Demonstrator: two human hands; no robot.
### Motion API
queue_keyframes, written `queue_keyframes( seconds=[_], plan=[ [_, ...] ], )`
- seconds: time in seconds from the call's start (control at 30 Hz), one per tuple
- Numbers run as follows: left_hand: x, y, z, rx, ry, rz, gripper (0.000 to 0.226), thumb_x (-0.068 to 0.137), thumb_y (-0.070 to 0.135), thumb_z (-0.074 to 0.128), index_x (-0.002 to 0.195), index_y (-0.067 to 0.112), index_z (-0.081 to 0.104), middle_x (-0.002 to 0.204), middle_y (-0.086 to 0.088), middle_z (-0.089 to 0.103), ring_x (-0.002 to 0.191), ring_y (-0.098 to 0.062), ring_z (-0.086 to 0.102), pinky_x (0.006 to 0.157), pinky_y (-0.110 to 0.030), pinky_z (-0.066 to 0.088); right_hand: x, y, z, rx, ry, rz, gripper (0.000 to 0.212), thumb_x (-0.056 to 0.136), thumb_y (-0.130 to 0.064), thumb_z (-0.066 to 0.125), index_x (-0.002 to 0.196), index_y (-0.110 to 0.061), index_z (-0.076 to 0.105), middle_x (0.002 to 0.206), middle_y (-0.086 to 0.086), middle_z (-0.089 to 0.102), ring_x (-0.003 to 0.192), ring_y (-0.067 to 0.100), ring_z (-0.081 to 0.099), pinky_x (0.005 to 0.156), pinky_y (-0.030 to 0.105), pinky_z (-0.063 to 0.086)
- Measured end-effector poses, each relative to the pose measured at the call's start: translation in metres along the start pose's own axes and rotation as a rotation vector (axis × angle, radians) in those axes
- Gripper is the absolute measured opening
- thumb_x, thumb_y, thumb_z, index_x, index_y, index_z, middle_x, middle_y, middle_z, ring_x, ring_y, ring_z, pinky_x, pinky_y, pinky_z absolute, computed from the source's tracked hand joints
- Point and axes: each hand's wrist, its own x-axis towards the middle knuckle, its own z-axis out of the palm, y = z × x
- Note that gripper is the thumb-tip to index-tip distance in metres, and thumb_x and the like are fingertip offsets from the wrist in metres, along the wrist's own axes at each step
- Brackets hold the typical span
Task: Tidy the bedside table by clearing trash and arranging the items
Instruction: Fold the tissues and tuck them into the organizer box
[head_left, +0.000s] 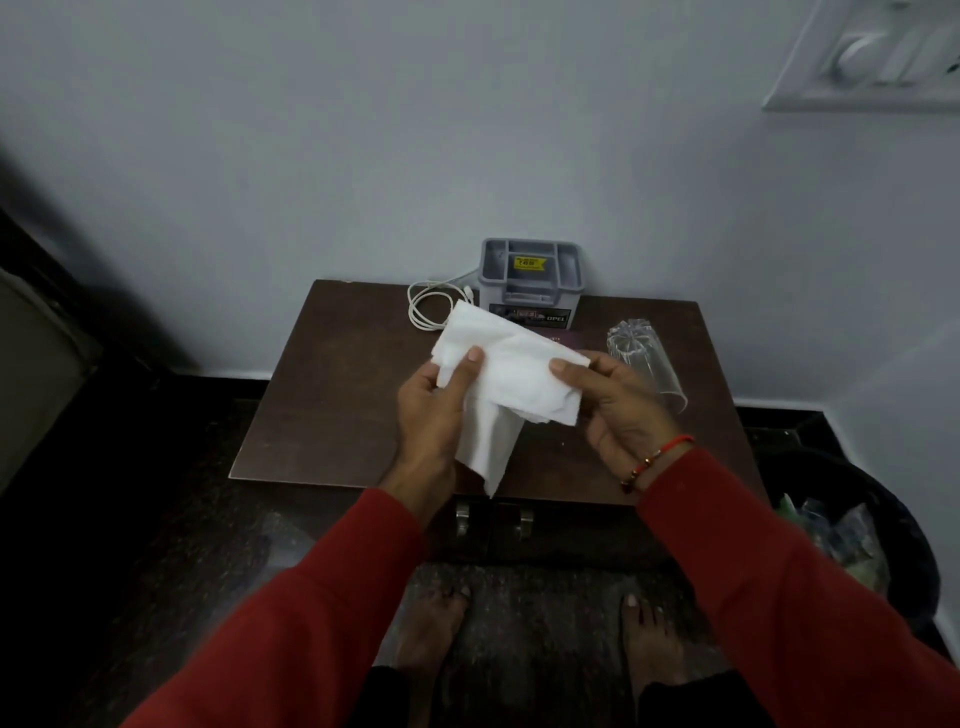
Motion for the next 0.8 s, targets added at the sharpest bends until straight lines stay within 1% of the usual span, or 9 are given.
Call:
queue_keyframes(
  seconds=[0.07,0.1,0.13,0.23,0.37,0.5,0.63,0.73,0.8],
  plan=[
    [-0.001,0.000,0.002,-0.030,-0.020,-0.044,0.016,0.088,0.023,0.077,0.102,0.017,0.076,0.102,-0.010,0.078,0.104,-0.037,0.072,0.091,-0.054,0.058,0.001,-0.003,-0.001,0.038,0.005,-0.023,0.020,0.087,-0.003,0.066,0.107,-0.004,0.062,0.105,0.013,0.071,0.094,0.029,0.069,0.077,0.049,0.060],
    [-0.002,0.000,0.003,-0.062,-0.030,-0.069,0.017,0.087,0.020,0.077,0.104,0.016,0.076,0.105,-0.013,0.078,0.106,-0.039,0.071,0.093,-0.058,0.056,-0.001,-0.003,0.001,0.044,-0.018,-0.022,0.024,0.088,-0.004,0.065,0.112,-0.004,0.059,0.108,0.013,0.070,0.097,0.031,0.070,0.075,0.053,0.060],
    [-0.002,0.000,0.005,-0.097,-0.034,-0.093,0.018,0.088,0.019,0.077,0.105,0.016,0.075,0.107,-0.014,0.077,0.108,-0.041,0.070,0.095,-0.059,0.055,-0.002,-0.002,0.002,0.044,-0.043,-0.026,0.026,0.089,-0.002,0.064,0.114,-0.003,0.058,0.108,0.012,0.070,0.097,0.032,0.070,0.071,0.053,0.060],
    [-0.001,0.004,0.004,-0.182,-0.027,-0.144,0.017,0.087,0.019,0.076,0.104,0.017,0.075,0.109,-0.015,0.077,0.107,-0.041,0.070,0.094,-0.059,0.055,-0.004,-0.004,0.004,-0.025,-0.076,-0.094,0.023,0.087,0.007,0.063,0.107,-0.005,0.063,0.099,0.008,0.073,0.087,0.027,0.073,0.062,0.042,0.062],
    [0.005,0.005,0.000,-0.219,0.042,-0.181,0.006,0.087,0.025,0.076,0.090,0.020,0.074,0.095,-0.004,0.077,0.095,-0.030,0.069,0.092,-0.050,0.056,-0.005,-0.019,0.001,-0.111,0.004,-0.215,0.019,0.087,0.009,0.061,0.098,-0.005,0.068,0.090,0.005,0.076,0.079,0.024,0.075,0.063,0.036,0.063],
    [0.011,0.002,0.002,-0.203,0.130,-0.189,0.005,0.088,0.026,0.076,0.091,0.022,0.073,0.096,0.003,0.072,0.097,-0.020,0.064,0.096,-0.044,0.054,0.014,-0.061,-0.016,-0.128,0.191,-0.358,0.016,0.087,0.009,0.062,0.093,-0.004,0.067,0.099,0.020,0.069,0.071,0.024,0.074,0.057,0.028,0.060],
    [0.010,0.000,0.004,-0.141,0.114,-0.193,0.005,0.090,0.025,0.073,0.092,0.021,0.073,0.098,0.005,0.071,0.095,-0.017,0.062,0.086,-0.035,0.053,0.052,-0.106,-0.028,-0.408,0.385,-0.532,0.019,0.084,0.003,0.067,0.103,0.000,0.070,0.102,0.018,0.069,0.082,0.030,0.073,0.064,0.035,0.062],
    [0.011,0.000,0.004,-0.110,0.102,-0.171,0.009,0.091,0.024,0.071,0.097,0.018,0.075,0.096,0.009,0.071,0.093,-0.012,0.061,0.078,-0.029,0.051,0.072,-0.120,-0.024,-0.618,0.398,-0.595,0.019,0.084,0.003,0.063,0.100,0.000,0.073,0.096,0.017,0.071,0.079,0.029,0.073,0.062,0.035,0.062],
    [0.013,0.001,0.003,-0.114,0.098,-0.177,0.010,0.091,0.023,0.071,0.098,0.017,0.075,0.094,0.010,0.070,0.091,-0.010,0.060,0.080,-0.029,0.051,0.084,-0.120,-0.020,-0.699,0.397,-0.598,0.018,0.084,0.003,0.061,0.096,0.000,0.074,0.092,0.016,0.070,0.078,0.029,0.073,0.058,0.033,0.062]
  ],
)
